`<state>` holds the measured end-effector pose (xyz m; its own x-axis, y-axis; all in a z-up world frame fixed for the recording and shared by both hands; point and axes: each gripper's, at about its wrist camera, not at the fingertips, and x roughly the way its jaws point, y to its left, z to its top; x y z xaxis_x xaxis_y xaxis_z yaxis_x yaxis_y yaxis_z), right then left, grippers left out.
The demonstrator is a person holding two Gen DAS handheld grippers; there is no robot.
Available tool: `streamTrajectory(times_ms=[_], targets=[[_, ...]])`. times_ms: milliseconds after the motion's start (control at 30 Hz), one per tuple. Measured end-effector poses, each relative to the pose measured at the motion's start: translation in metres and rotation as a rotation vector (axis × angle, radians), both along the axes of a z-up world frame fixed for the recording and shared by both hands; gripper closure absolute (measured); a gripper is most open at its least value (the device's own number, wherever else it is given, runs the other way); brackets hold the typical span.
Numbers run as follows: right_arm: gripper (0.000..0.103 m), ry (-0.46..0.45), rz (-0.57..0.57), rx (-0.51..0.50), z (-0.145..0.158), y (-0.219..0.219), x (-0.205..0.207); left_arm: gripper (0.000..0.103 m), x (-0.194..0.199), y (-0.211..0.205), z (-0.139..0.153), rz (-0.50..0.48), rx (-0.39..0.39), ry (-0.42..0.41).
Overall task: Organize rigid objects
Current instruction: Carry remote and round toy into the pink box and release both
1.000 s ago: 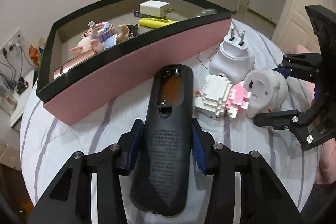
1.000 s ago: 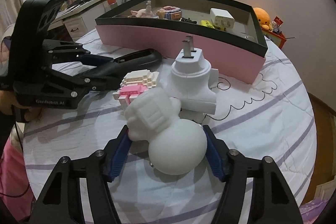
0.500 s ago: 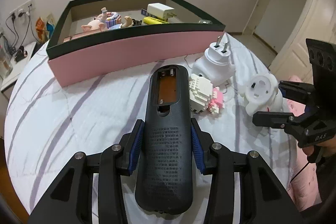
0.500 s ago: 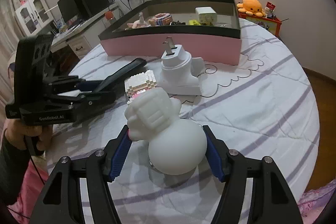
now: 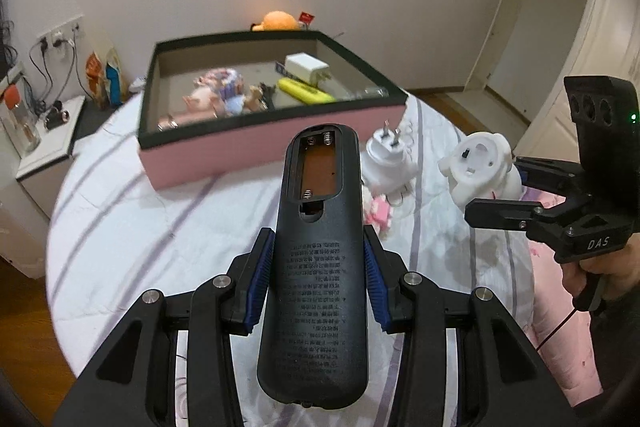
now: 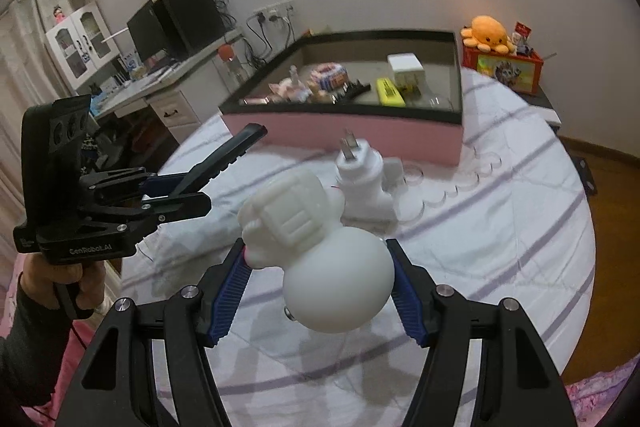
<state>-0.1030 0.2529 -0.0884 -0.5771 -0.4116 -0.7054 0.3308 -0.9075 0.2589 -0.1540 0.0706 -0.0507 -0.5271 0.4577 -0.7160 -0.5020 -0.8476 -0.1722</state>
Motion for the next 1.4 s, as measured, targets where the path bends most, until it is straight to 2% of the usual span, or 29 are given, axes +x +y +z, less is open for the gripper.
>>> streamTrajectory(times_ms=[267,467,600,800,1067,1167,1233,1333,1400], targets=[[0.036,0.086,0.037,0.016,0.041,-0.014,-0.031,0.060,-0.021,-0.009,0.037,0.034,0.001,0.066],[0.036,0.109,0.038,0.000,0.070,-0.019,-0.086,0.060,-0.062,-0.011,0.062,0.077,0.009,0.096],[0.036,0.099,0.027,0.010,0.073,-0.024,-0.127,0.060,-0.101,-0.015,0.067,0.127,0.022,0.095],[0.036,0.006,-0.016,0.010,0.051,-0.021,-0.209,0.060,-0.169,-0.016,0.054,0.196,0.013,0.058],[0.036,-0.178,-0.035,0.017,-0.002,-0.018,-0.287,0.061,-0.244,-0.005,0.008,0.242,-0.060,-0.047],[0.036,-0.234,-0.019,0.021,-0.016,-0.020,-0.301,0.078,-0.256,-0.002,-0.005,0.244,-0.082,-0.076],[0.036,-0.259,-0.016,0.030,-0.023,-0.021,-0.305,0.078,-0.257,0.001,-0.008,0.240,-0.101,-0.075],[0.034,-0.276,-0.001,0.037,-0.029,-0.022,-0.304,0.065,-0.254,0.004,-0.009,0.248,-0.132,-0.064],[0.022,-0.274,0.001,0.042,-0.027,-0.023,-0.304,0.029,-0.252,0.001,-0.008,0.270,-0.141,-0.050]])
